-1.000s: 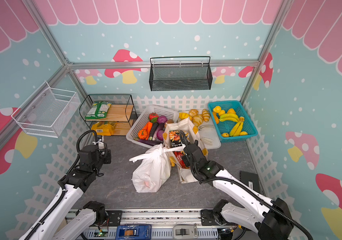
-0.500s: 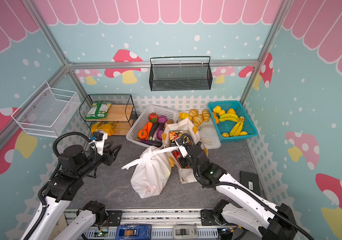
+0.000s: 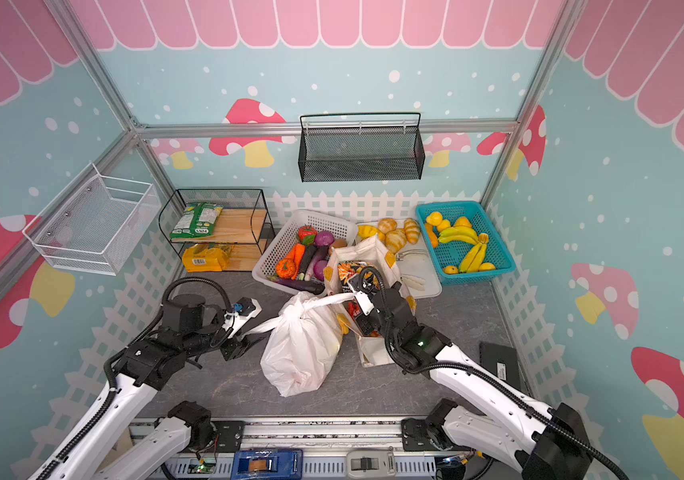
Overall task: Place the mixed food into the grocery bags and tie them
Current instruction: 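Open the left gripper and draw it back from the tied white bag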
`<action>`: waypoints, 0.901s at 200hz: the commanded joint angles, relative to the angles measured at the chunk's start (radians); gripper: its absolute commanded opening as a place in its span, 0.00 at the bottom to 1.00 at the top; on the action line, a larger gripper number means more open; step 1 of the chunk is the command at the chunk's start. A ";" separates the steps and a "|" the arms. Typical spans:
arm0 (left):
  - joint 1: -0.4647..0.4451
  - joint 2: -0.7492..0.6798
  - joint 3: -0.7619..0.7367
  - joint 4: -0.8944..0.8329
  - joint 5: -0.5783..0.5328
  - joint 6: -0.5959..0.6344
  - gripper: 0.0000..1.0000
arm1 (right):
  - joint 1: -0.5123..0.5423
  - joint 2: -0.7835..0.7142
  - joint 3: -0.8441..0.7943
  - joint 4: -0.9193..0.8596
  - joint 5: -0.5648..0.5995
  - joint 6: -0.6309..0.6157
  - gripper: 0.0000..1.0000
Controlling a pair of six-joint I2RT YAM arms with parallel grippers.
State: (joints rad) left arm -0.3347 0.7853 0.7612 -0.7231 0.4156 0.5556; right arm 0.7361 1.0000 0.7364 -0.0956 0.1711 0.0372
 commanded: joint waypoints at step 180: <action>-0.096 0.156 0.019 0.062 -0.635 -0.297 0.48 | -0.057 -0.145 -0.141 0.188 -0.105 -0.015 0.25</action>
State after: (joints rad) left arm -0.4496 0.9951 0.7303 -0.5396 -0.2024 0.3088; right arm 0.6804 0.9001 0.6033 0.0196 0.0937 0.0879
